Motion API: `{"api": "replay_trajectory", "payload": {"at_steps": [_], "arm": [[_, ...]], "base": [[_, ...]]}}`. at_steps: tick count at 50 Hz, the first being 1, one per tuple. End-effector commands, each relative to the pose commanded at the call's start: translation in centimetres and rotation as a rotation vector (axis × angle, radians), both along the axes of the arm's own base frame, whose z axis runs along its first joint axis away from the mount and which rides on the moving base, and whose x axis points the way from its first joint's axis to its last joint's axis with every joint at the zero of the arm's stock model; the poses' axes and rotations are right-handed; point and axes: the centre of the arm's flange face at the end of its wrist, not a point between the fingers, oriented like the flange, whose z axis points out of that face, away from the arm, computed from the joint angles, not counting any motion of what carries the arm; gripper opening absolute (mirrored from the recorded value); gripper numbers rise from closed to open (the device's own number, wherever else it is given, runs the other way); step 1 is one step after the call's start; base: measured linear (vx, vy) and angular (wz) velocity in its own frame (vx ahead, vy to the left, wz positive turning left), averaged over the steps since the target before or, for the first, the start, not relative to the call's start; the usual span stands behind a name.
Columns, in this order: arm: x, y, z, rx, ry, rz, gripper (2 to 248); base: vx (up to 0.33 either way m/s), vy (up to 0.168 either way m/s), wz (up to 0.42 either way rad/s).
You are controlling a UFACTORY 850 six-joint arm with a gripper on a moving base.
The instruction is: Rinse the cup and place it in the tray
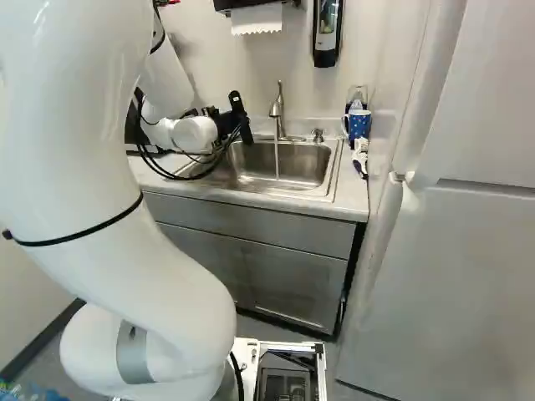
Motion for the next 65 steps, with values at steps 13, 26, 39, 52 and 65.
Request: {"api": "replay_trajectory", "payload": {"at_steps": [13,26,39,52,65], "arm": [[0.00,0.00,0.00,-0.133,-0.021,0.023,124],[0.00,0.00,0.00,-0.266,-0.042,0.046,124],[0.00,0.00,0.00,-0.399,-0.063,0.069,124],[0.00,0.00,0.00,-0.534,-0.084,0.092,124],[0.00,0.00,0.00,-0.665,-0.105,0.115,124]], "base": [[0.000,0.000,0.000],[0.000,0.000,0.000],[0.000,0.000,0.000],[0.000,0.000,0.000],[0.000,0.000,0.000]]}}
